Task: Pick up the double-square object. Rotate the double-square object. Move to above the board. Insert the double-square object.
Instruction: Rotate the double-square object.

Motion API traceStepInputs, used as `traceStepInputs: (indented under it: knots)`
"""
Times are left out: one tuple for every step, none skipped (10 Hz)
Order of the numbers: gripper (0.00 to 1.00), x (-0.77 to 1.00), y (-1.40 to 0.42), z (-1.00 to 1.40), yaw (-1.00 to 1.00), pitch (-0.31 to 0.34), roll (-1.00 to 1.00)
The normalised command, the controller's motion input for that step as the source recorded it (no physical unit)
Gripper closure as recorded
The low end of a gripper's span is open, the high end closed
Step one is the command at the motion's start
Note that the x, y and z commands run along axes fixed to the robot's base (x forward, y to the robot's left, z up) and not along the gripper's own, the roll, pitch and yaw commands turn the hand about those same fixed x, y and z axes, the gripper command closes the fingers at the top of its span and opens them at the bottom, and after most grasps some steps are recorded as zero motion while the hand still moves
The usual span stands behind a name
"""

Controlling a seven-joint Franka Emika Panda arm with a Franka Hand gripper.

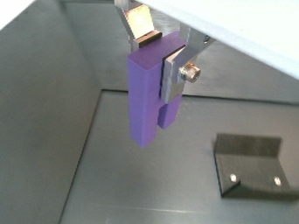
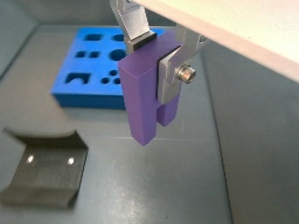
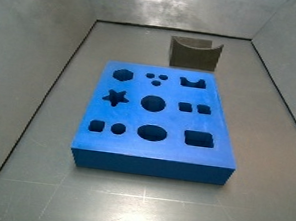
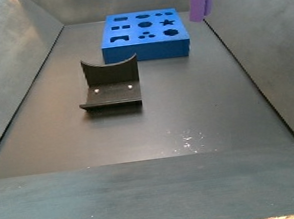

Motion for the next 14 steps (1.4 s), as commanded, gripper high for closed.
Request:
traceStepInputs:
  knots:
    - [1.0,0.04,0.0,-0.01,-1.0,0.008,0.0]
    - [1.0,0.03,0.0,-0.01,-1.0,0.011,0.0]
    - [1.0,0.03,0.0,-0.02,-1.0,0.014,0.0]
    - [1.0,0.03,0.01,-0.02,-1.0,0.019,-0.01]
    - [1.0,0.03,0.01,-0.02,-0.96,0.022,-0.01]
    - [1.0,0.03,0.01,-0.02,-0.54,0.022,-0.01]
    - [1.0,0.03,0.01,-0.02,-0.4,0.022,-0.01]
    - [1.0,0.03,0.01,-0.02,-0.22,0.022,-0.01]
    - [1.0,0.0,0.0,0.0,-1.0,0.0,0.0]
    - [1.0,0.0,0.0,0.0,-1.0,-0.001,-0.01]
    - [1.0,0.0,0.01,0.0,-1.0,-0.001,-0.01]
    - [1.0,0.0,0.01,0.0,-0.82,0.0,-0.01]
    - [1.0,0.0,0.01,0.0,-0.59,0.001,-0.01]
    - [1.0,0.0,0.01,0.0,-0.4,0.001,-0.01]
